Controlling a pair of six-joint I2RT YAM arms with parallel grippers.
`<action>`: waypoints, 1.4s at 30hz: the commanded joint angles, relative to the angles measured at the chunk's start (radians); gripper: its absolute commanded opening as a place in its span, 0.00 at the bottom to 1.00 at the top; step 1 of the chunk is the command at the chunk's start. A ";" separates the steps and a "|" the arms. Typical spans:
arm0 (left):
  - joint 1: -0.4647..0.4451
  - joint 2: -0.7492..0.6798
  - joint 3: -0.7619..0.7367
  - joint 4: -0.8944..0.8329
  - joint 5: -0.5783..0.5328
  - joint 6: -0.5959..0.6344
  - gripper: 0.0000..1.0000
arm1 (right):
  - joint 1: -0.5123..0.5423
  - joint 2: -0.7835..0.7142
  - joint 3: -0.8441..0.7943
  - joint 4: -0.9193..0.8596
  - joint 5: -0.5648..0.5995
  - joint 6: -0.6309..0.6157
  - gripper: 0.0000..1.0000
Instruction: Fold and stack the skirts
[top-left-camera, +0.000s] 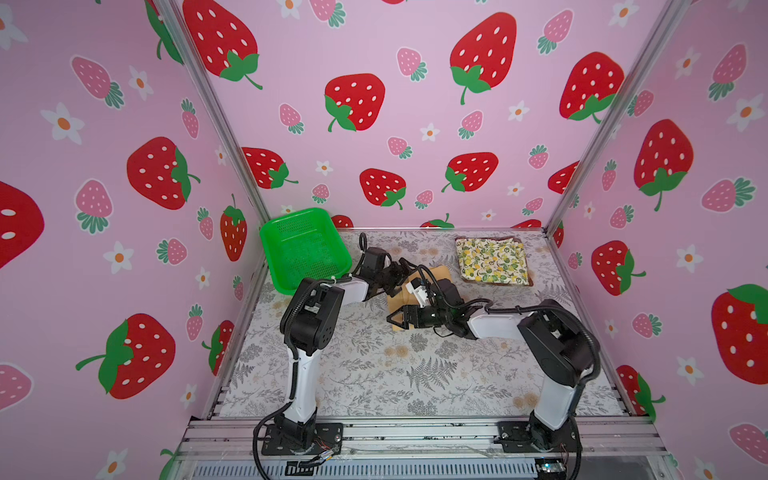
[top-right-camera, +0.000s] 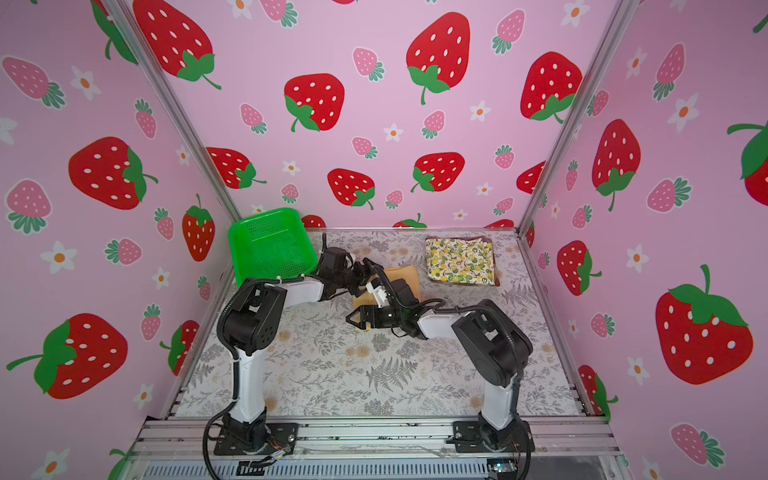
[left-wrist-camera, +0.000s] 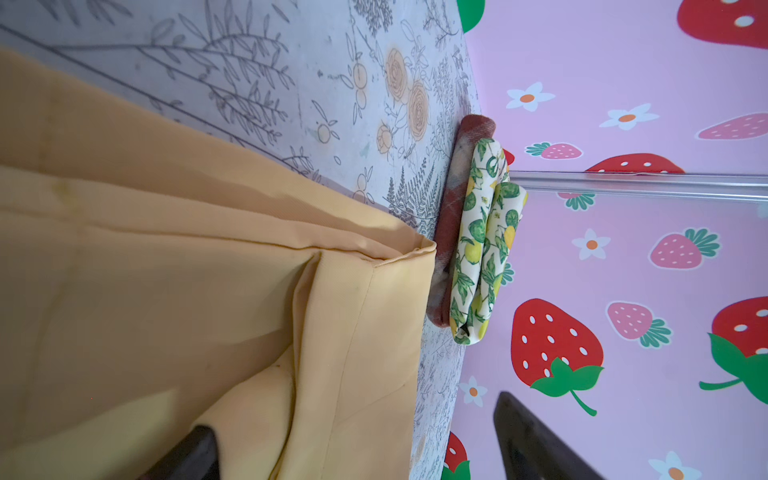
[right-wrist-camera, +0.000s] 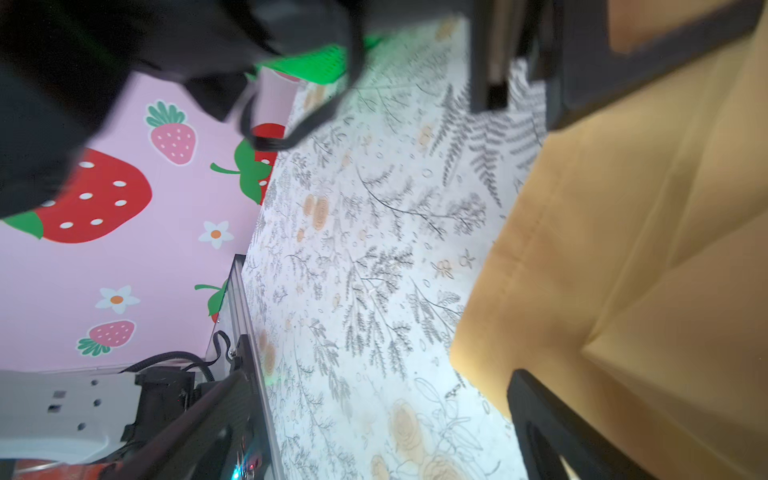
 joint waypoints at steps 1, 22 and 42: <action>0.014 -0.056 0.035 -0.056 0.022 0.040 0.93 | -0.007 -0.132 0.040 -0.122 0.047 -0.133 1.00; -0.015 -0.275 -0.287 0.070 0.057 -0.036 0.97 | -0.300 -0.087 -0.071 -0.023 -0.110 -0.158 1.00; -0.031 -0.086 -0.198 0.034 0.041 -0.008 0.96 | -0.138 -0.053 -0.334 0.202 -0.002 -0.060 1.00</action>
